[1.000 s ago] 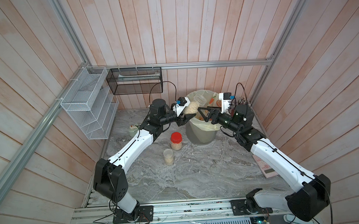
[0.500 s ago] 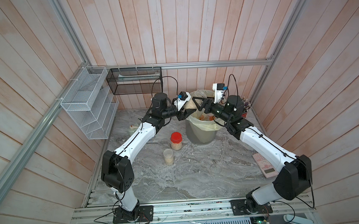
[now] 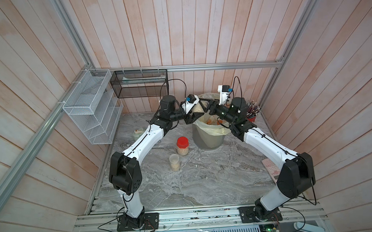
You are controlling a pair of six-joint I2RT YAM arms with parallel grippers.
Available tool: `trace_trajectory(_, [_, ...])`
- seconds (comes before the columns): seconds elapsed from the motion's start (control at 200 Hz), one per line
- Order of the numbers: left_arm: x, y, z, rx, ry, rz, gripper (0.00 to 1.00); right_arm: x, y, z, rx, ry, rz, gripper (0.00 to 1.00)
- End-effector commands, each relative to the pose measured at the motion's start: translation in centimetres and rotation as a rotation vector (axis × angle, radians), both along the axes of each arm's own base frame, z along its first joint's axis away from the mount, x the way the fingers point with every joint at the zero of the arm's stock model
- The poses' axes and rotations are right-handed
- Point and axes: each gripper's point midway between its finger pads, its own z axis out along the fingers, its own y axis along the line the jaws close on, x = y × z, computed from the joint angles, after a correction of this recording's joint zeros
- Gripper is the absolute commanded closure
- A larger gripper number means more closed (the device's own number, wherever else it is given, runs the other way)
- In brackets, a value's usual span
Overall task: Empty expired oatmeal from jars
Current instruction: Pour the expired oatmeal into the trash bin.
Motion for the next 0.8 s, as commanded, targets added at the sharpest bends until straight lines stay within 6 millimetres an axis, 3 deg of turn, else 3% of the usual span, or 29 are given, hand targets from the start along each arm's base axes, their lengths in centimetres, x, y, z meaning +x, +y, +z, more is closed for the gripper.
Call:
trace_trajectory(0.0, [-0.3,-0.3,2.6,-0.027,-0.084,-0.044,0.99,0.9,-0.2,0.5,0.028,-0.005,-0.005,0.32])
trace_trajectory(0.16, [-0.1,-0.5,3.0,-0.039,-0.089,-0.046,0.92,1.3,0.2,-0.1,0.051,0.019,0.011,0.43])
trace_trajectory(0.37, [0.0,-0.6,3.8,-0.067,-0.095,-0.040,0.65,2.1,-0.4,0.2,0.102,0.039,-0.016,0.58])
trace_trajectory(0.535, [0.0,-0.6,4.1,-0.078,-0.086,-0.043,0.40,2.7,-1.5,2.3,0.152,0.015,-0.043,0.66])
trace_trajectory(0.795, [0.1,-0.6,4.5,-0.097,-0.068,-0.041,0.29,3.3,-2.5,4.5,0.210,-0.009,-0.059,0.68])
